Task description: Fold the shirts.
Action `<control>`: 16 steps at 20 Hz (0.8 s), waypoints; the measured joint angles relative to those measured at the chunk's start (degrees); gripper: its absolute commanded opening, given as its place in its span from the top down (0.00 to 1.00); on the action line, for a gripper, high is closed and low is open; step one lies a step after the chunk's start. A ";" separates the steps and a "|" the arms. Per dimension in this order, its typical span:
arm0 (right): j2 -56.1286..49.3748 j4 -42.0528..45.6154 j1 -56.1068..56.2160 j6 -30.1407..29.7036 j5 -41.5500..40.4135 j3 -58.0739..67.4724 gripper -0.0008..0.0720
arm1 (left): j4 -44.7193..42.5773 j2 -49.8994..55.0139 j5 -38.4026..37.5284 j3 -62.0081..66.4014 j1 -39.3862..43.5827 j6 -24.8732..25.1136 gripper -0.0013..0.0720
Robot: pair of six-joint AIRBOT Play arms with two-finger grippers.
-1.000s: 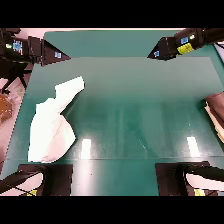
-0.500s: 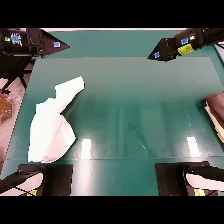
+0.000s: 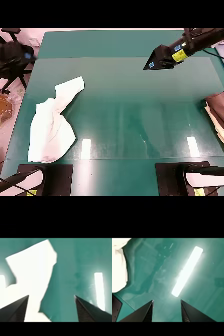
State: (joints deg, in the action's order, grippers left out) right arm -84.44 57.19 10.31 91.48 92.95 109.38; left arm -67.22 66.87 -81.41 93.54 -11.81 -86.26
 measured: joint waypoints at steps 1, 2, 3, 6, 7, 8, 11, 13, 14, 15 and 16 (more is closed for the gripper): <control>-0.72 -0.17 0.11 0.17 -0.68 0.00 0.43 | -1.81 0.00 -1.11 -1.07 -0.81 -0.13 0.00; -1.49 -0.20 0.37 0.39 -1.31 0.00 0.43 | -3.08 0.00 -2.01 -2.73 -1.42 -0.22 0.00; -2.14 -0.26 0.66 0.44 -1.79 0.00 0.43 | -4.02 0.00 -2.21 -4.68 -1.90 -0.20 0.00; -3.65 -0.46 1.14 0.48 -2.43 -0.02 0.43 | -6.19 0.07 -1.70 -13.11 -2.67 0.46 0.00; -3.91 -0.37 1.14 0.48 -2.64 0.00 0.43 | -6.99 0.07 -0.92 -16.55 -2.80 0.63 0.00; -4.11 -0.37 1.11 0.48 -2.75 0.00 0.43 | -7.76 0.07 0.22 -19.78 -2.91 0.81 0.00; -4.44 -0.24 0.70 -0.04 -2.80 0.00 0.43 | -10.95 0.17 5.29 -28.37 -3.10 1.03 0.00; -4.55 -0.13 0.50 -0.35 -2.78 0.00 0.43 | -12.37 1.09 8.00 -31.56 -3.13 1.05 0.00; -4.57 -0.13 0.50 -0.48 -2.75 0.00 0.43 | -13.11 2.01 9.07 -32.57 -3.13 1.14 0.00; -4.59 -0.15 0.48 -0.59 -2.73 0.00 0.43 | -13.73 3.06 10.01 -33.24 -3.13 1.22 0.00; -4.61 -0.11 0.46 -0.66 -2.71 0.00 0.43 | -14.21 4.31 10.93 -33.77 -3.13 1.22 0.00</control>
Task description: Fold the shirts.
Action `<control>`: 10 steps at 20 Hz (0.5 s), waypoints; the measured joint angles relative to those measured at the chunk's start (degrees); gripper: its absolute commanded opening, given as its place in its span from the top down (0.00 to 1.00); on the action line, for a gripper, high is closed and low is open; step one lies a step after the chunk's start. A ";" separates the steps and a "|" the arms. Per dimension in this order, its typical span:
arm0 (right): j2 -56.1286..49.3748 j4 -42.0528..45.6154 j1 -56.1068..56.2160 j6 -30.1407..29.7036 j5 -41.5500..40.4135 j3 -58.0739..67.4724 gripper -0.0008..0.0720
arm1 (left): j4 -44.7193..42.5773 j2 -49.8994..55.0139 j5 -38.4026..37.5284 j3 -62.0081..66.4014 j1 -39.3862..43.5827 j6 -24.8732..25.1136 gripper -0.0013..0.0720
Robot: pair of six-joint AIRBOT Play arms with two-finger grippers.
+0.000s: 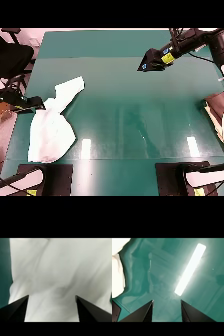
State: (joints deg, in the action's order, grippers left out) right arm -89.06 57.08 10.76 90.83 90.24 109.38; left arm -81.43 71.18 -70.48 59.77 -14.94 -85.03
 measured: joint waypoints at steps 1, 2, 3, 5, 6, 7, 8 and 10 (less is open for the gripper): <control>0.00 0.04 0.00 -0.07 0.04 0.00 0.43 | -0.31 1.22 0.57 -0.37 0.00 0.00 0.04; 0.00 0.04 0.04 -0.11 0.11 0.00 0.43 | -0.61 2.36 1.07 -0.63 0.00 0.00 0.17; 0.00 0.02 0.13 -0.15 0.26 0.00 0.43 | -0.68 3.45 1.55 -0.85 0.00 0.00 0.35; 0.00 0.02 0.22 -0.20 0.35 0.00 0.43 | -0.90 4.92 2.21 -1.09 0.00 0.39 0.94; 0.00 0.02 0.24 -0.22 0.35 0.00 0.43 | -1.03 5.31 2.54 -1.18 0.00 1.07 0.95; 0.00 0.00 0.28 -0.24 0.35 0.00 0.43 | -1.03 5.62 2.69 -1.22 0.00 1.77 0.95; 0.00 -0.04 0.28 -0.26 0.37 0.00 0.43 | -0.96 5.81 2.86 -1.25 0.00 2.51 0.95; 0.00 -0.02 0.28 -0.26 0.50 0.00 0.43 | -0.07 6.05 2.67 -1.05 0.00 4.15 0.95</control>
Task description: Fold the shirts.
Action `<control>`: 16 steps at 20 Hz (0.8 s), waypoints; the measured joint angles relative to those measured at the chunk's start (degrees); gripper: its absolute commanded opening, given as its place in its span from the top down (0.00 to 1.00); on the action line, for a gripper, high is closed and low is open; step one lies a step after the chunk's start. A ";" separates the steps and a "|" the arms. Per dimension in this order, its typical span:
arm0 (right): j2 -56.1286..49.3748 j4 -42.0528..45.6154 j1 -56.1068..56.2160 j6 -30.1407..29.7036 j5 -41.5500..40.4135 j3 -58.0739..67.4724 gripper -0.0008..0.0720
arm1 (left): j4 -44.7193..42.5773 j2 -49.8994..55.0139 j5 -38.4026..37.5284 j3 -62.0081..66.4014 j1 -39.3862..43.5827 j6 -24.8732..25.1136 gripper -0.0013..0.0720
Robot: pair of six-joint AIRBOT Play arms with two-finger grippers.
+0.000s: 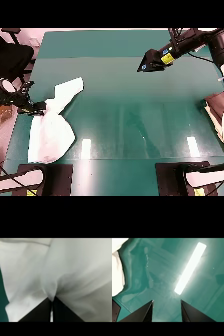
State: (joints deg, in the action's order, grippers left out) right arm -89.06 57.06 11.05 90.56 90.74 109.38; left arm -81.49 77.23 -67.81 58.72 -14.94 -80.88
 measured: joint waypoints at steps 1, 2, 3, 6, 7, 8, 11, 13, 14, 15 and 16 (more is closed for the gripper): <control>0.00 0.00 0.00 -0.02 0.17 0.00 0.43 | 1.14 -0.13 -0.15 0.15 0.00 0.76 0.95; 0.00 0.00 -0.17 -0.07 0.33 0.00 0.43 | 2.75 -0.70 -0.37 0.33 0.00 1.60 0.95; 0.11 0.00 -0.57 -0.09 0.37 0.00 0.43 | 4.81 -1.46 -0.46 0.68 -0.02 2.40 0.95; 1.70 0.09 -2.84 -0.13 -0.11 -0.02 0.43 | 14.99 -4.55 -0.74 3.21 0.11 5.49 0.95; 2.60 0.11 -3.93 -0.13 -0.70 -0.02 0.43 | 19.26 -5.49 -1.01 4.90 0.52 6.58 0.95; 3.65 0.15 -5.14 -0.13 -1.36 -0.02 0.43 | 23.10 -6.16 -1.27 6.91 1.20 7.52 0.95; 7.63 0.13 -9.60 -0.09 -3.85 0.00 0.43 | 34.14 -7.26 -2.25 14.82 6.23 9.90 0.95; 10.25 0.13 -12.74 -0.07 -4.94 0.00 0.43 | 39.17 -7.52 -1.11 20.81 12.17 11.98 0.95; 11.41 0.02 -14.23 -0.09 -5.29 0.00 0.43 | 40.96 -7.63 -0.02 23.39 15.32 12.74 0.95; 12.57 0.09 -15.93 -0.07 -5.44 0.00 0.43 | 42.14 -7.65 1.38 25.73 18.49 13.38 0.95; 13.51 0.17 -17.42 -0.04 -5.55 0.00 0.43 | 43.12 -7.67 3.02 27.91 21.86 13.90 0.95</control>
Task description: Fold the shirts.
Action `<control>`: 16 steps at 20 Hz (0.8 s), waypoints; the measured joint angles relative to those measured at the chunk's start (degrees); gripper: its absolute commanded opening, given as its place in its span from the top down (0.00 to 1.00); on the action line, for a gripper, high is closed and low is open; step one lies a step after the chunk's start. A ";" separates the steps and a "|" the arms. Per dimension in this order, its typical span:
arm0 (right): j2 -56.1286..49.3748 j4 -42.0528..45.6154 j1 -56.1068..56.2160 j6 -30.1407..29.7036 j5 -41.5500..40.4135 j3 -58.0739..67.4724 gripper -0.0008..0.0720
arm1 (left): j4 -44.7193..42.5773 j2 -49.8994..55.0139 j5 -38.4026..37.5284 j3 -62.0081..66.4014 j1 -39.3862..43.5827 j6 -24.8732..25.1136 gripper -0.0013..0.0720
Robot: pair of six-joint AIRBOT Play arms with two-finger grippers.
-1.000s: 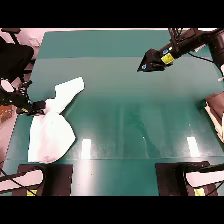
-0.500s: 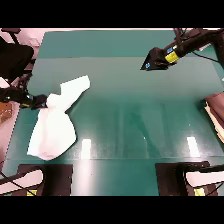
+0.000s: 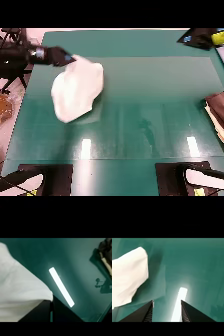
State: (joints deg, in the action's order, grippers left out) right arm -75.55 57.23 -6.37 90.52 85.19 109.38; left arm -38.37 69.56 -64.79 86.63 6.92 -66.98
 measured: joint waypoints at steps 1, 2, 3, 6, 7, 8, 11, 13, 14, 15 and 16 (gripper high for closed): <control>0.90 0.00 -1.42 0.00 0.04 0.00 0.43 | 0.81 -0.04 1.77 1.77 3.15 0.39 0.95; 1.62 -0.22 -2.73 0.00 0.17 0.00 0.43 | 1.53 -0.07 3.28 3.02 5.81 0.61 0.95; 2.25 -0.09 -4.15 0.00 0.37 0.00 0.43 | 2.12 -0.07 4.44 3.96 8.39 1.16 0.95; 3.30 -0.15 -7.04 0.00 1.49 0.00 0.43 | 4.83 -0.04 5.42 5.49 13.77 5.79 0.95; 3.50 -0.09 -7.80 -0.02 1.75 -0.11 0.43 | 5.27 -0.04 5.40 5.73 14.73 7.06 0.95; 3.69 -0.04 -8.28 -0.04 2.12 -0.50 0.43 | 4.96 -0.07 5.64 5.92 15.37 8.15 0.95; 4.98 -0.09 -8.76 -0.66 2.54 -4.63 0.43 | -2.95 -0.07 5.66 5.81 16.61 9.42 0.95; 6.10 0.00 -8.37 -0.92 2.21 -9.64 0.43 | -11.67 -0.07 5.66 4.33 16.85 9.53 0.95; 6.73 -0.07 -7.82 -1.14 1.64 -12.46 0.43 | -15.76 -0.07 5.68 3.10 16.94 9.66 0.95; 7.37 -0.09 -7.10 -1.44 0.79 -15.72 0.43 | -19.65 0.02 5.73 1.49 17.03 9.70 0.95; 7.96 0.00 -6.23 -1.84 -0.42 -18.88 0.43 | -22.82 0.26 5.77 -0.13 17.07 9.79 0.95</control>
State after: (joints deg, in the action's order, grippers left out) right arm -67.59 57.23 -12.60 88.68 84.77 90.50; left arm -61.19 69.82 -59.02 86.50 23.99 -57.19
